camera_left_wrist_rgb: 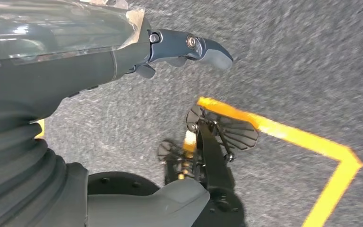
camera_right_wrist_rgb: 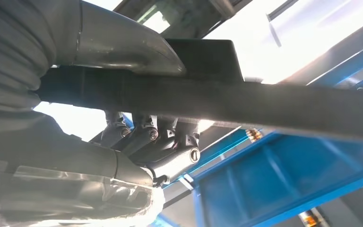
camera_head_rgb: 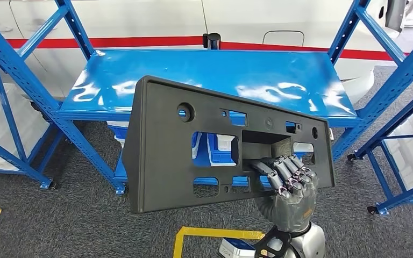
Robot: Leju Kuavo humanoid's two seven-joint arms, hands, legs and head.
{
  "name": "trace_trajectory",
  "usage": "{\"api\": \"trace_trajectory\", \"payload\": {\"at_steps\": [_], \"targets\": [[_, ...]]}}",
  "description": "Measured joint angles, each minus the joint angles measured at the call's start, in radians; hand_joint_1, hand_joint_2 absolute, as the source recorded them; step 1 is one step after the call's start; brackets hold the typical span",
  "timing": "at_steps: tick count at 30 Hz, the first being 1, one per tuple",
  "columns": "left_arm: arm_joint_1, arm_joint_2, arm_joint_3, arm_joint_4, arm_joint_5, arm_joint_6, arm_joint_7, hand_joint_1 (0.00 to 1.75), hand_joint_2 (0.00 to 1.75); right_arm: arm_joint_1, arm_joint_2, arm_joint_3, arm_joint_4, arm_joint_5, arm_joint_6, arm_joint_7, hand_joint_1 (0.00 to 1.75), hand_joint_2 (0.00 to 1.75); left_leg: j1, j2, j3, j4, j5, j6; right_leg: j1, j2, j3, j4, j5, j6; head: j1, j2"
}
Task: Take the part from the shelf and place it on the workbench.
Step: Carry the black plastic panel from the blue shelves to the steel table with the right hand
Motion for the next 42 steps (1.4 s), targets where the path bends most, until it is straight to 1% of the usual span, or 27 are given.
{"api": "trace_trajectory", "payload": {"at_steps": [2, 3, 4, 5, 6, 8, 9, 10, 13, 15, 17, 18, 20, 21, 23, 25, 26, 28, 29, 31, 33, 34, 35, 36, 39, 40, 42], "targets": [[0.000, 0.000, -0.001, 0.000, -0.003, -0.004, 0.001, 0.00, 1.75, 0.010, 0.000, -0.007, -0.012, 0.001, 0.000, 0.002, 1.75, 1.75, 0.003, -0.001, -0.033, 0.128, -0.097, -0.011, 0.004, -0.003, -0.019, 0.002, 0.020, -0.009, -0.004, 0.000], [0.000, 0.001, -0.001, 0.000, -0.004, -0.006, 0.001, 0.00, 1.75, 0.015, 0.000, -0.011, -0.015, 0.002, 0.000, 0.002, 1.75, 1.75, 0.004, -0.001, -0.042, 0.184, -0.121, -0.014, 0.005, -0.003, -0.031, 0.004, 0.030, -0.008, -0.004, 0.000], [0.000, 0.001, -0.001, 0.000, -0.005, -0.008, 0.001, 0.00, 1.75, 0.021, 0.000, -0.015, -0.019, 0.002, 0.000, 0.001, 1.75, 1.75, 0.005, -0.001, -0.037, 0.211, -0.121, -0.017, 0.006, -0.003, -0.042, 0.007, 0.038, -0.006, -0.004, 0.000], [0.000, 0.002, -0.002, 0.000, -0.005, -0.010, 0.001, 0.00, 1.75, 0.027, 0.000, -0.020, -0.022, 0.003, 0.000, -0.001, 1.75, 1.75, 0.007, -0.001, -0.014, 0.200, -0.104, -0.018, 0.006, -0.003, -0.055, 0.011, 0.044, -0.003, -0.004, 0.000], [0.000, 0.002, -0.002, 0.000, -0.005, -0.011, 0.001, 0.00, 1.75, 0.033, 0.000, -0.024, -0.025, 0.002, 0.000, -0.004, 1.75, 1.75, 0.009, 0.000, 0.027, 0.152, -0.079, -0.017, 0.005, -0.003, -0.065, 0.016, 0.049, 0.001, -0.005, 0.000], [-0.002, 0.003, -0.002, 0.000, -0.005, -0.011, -0.001, 0.00, 1.75, 0.042, 0.001, -0.031, -0.033, -0.001, 0.000, -0.010, 1.75, 1.75, 0.010, -0.002, 0.127, 0.007, -0.055, -0.012, 0.006, -0.003, -0.081, 0.027, 0.056, 0.010, -0.004, 0.000], [-0.002, 0.004, -0.002, 0.000, -0.005, -0.011, -0.002, 0.00, 1.75, 0.045, 0.001, -0.034, -0.036, -0.002, 0.000, -0.012, 1.75, 1.75, 0.008, -0.004, 0.159, -0.044, -0.054, -0.007, 0.008, -0.003, -0.086, 0.030, 0.060, 0.017, -0.003, 0.000], [-0.003, 0.004, -0.002, 0.000, -0.005, -0.011, -0.004, 0.00, 1.75, 0.047, 0.002, -0.036, -0.037, -0.003, 0.000, -0.013, 1.75, 1.75, 0.005, -0.005, 0.173, -0.072, -0.059, -0.001, 0.009, -0.004, -0.090, 0.032, 0.065, 0.024, -0.004, 0.000], [-0.002, 0.004, -0.002, 0.000, -0.005, -0.012, -0.005, 0.00, 1.75, 0.052, 0.002, -0.041, -0.039, -0.003, 0.000, -0.018, 1.75, 1.75, 0.000, -0.002, 0.159, -0.085, -0.041, 0.026, 0.010, -0.004, -0.103, 0.035, 0.075, 0.044, -0.003, 0.000], [-0.003, 0.004, -0.002, 0.000, -0.005, -0.012, -0.005, 0.00, 1.75, 0.055, 0.002, -0.046, -0.040, -0.001, 0.000, -0.019, 1.75, 1.75, 0.002, 0.004, 0.137, -0.094, -0.018, 0.047, 0.011, -0.001, -0.133, 0.090, 0.026, 0.039, 0.001, 0.000], [-0.004, 0.004, -0.002, 0.000, -0.005, -0.012, -0.005, 0.00, 1.75, 0.058, 0.002, -0.050, -0.041, 0.001, 0.000, -0.018, 1.75, 1.75, 0.000, 0.008, 0.111, -0.094, 0.003, 0.056, 0.008, 0.001, -0.174, 0.214, -0.059, 0.029, 0.004, 0.000], [-0.003, 0.005, -0.002, 0.000, -0.006, -0.013, -0.005, 0.00, 1.75, 0.060, 0.001, -0.053, -0.041, 0.002, 0.000, -0.017, 1.75, 1.75, 0.000, 0.009, 0.098, -0.093, 0.013, 0.055, 0.007, 0.001, -0.187, 0.274, -0.087, 0.029, 0.004, 0.000], [-0.002, 0.005, -0.002, 0.000, -0.007, -0.015, -0.005, 0.00, 1.75, 0.064, 0.001, -0.058, -0.041, 0.003, 0.000, -0.017, 1.75, 1.75, -0.001, 0.012, 0.074, -0.091, 0.032, 0.053, 0.005, 0.001, -0.172, 0.316, -0.090, 0.045, 0.005, 0.000], [-0.002, 0.005, -0.002, 0.000, -0.008, -0.016, -0.005, 0.00, 1.75, 0.065, 0.000, -0.061, -0.041, 0.003, 0.000, -0.017, 1.75, 1.75, -0.001, 0.012, 0.064, -0.089, 0.041, 0.050, 0.004, 0.001, -0.138, 0.283, -0.071, 0.054, 0.005, 0.000], [-0.002, 0.005, -0.003, 0.000, -0.009, -0.019, -0.005, 0.00, 1.75, 0.065, 0.000, -0.064, -0.043, 0.002, 0.000, -0.017, 1.75, 1.75, -0.003, 0.011, 0.043, -0.081, 0.055, 0.042, 0.003, 0.001, -0.034, 0.143, -0.040, 0.064, 0.006, 0.000], [-0.002, 0.005, -0.004, 0.000, -0.011, -0.021, -0.005, 0.00, 1.75, 0.067, 0.000, -0.066, -0.046, -0.002, 0.000, -0.018, 1.75, 1.75, -0.007, 0.011, 0.030, -0.073, 0.069, 0.030, 0.007, 0.003, 0.038, 0.024, -0.042, 0.058, 0.004, 0.000], [-0.002, 0.005, -0.005, 0.000, -0.013, -0.021, -0.005, 0.00, 1.75, 0.068, 0.000, -0.067, -0.048, -0.005, 0.000, -0.018, 1.75, 1.75, -0.008, 0.011, 0.027, -0.071, 0.076, 0.024, 0.011, 0.004, 0.049, -0.001, -0.046, 0.053, 0.003, 0.000], [-0.001, 0.006, -0.005, 0.000, -0.017, -0.021, -0.005, 0.00, 1.75, 0.072, -0.001, -0.071, -0.049, -0.018, 0.000, -0.020, 1.75, 1.75, -0.005, 0.009, 0.021, -0.069, 0.082, 0.012, 0.006, 0.004, 0.035, -0.002, -0.039, 0.037, 0.002, 0.000], [-0.001, 0.007, -0.005, 0.000, -0.018, -0.021, -0.005, 0.00, 1.75, 0.073, -0.001, -0.073, -0.049, -0.025, 0.000, -0.019, 1.75, 1.75, -0.002, 0.006, 0.014, -0.056, 0.065, 0.006, 0.002, 0.003, 0.029, -0.002, -0.031, 0.026, 0.001, 0.000], [0.001, 0.008, -0.006, 0.000, -0.018, -0.022, -0.005, 0.00, 1.75, 0.073, -0.002, -0.075, -0.049, -0.036, 0.000, -0.014, 1.75, 1.75, 0.002, 0.001, -0.014, 0.026, -0.019, -0.004, -0.004, -0.001, 0.012, -0.003, -0.012, 0.005, -0.003, 0.000], [0.001, 0.007, -0.006, 0.000, -0.019, -0.024, -0.006, 0.00, 1.75, 0.073, -0.005, -0.076, -0.048, -0.042, 0.000, -0.005, 1.75, 1.75, 0.003, 0.000, -0.046, 0.155, -0.102, -0.012, 0.000, -0.004, -0.005, -0.001, 0.005, -0.003, -0.006, 0.000], [0.001, 0.007, -0.006, 0.000, -0.019, -0.024, -0.008, 0.00, 1.75, 0.073, -0.007, -0.075, -0.047, -0.045, 0.000, 0.000, 1.75, 1.75, 0.004, 0.000, -0.051, 0.199, -0.116, -0.015, 0.001, -0.004, -0.013, 0.001, 0.012, -0.002, -0.006, 0.000], [0.001, 0.008, -0.006, 0.000, -0.019, -0.025, -0.010, 0.00, 1.75, 0.073, -0.009, -0.075, -0.044, -0.048, 0.000, 0.006, 1.75, 1.75, 0.006, 0.000, -0.039, 0.209, -0.110, -0.016, 0.002, -0.004, -0.022, 0.003, 0.019, 0.000, -0.006, 0.000], [0.001, 0.008, -0.007, 0.000, -0.019, -0.026, -0.012, 0.00, 1.75, 0.073, -0.011, -0.075, -0.041, -0.051, 0.000, 0.012, 1.75, 1.75, 0.007, 0.000, -0.009, 0.181, -0.089, -0.016, 0.003, -0.004, -0.032, 0.007, 0.024, 0.002, -0.006, 0.000], [-0.001, 0.008, -0.007, 0.000, -0.019, -0.026, -0.017, 0.00, 1.75, 0.069, -0.016, -0.075, -0.031, -0.052, 0.000, 0.032, 1.75, 1.75, 0.007, -0.001, 0.128, -0.021, -0.039, -0.003, 0.006, -0.004, -0.051, 0.019, 0.033, 0.012, -0.006, 0.000], [-0.001, 0.008, -0.007, 0.000, -0.020, -0.026, -0.017, 0.00, 1.75, 0.067, -0.018, -0.074, -0.028, -0.050, 0.000, 0.038, 1.75, 1.75, 0.004, -0.002, 0.150, -0.061, -0.037, 0.002, 0.008, -0.005, -0.056, 0.021, 0.037, 0.018, -0.006, 0.000], [-0.001, 0.008, -0.007, 0.000, -0.022, -0.026, -0.017, 0.00, 1.75, 0.062, -0.020, -0.075, -0.021, -0.043, 0.000, 0.048, 1.75, 1.75, -0.001, -0.003, 0.151, -0.079, -0.035, 0.012, 0.008, -0.006, -0.063, 0.021, 0.048, 0.034, -0.006, 0.000]]}}
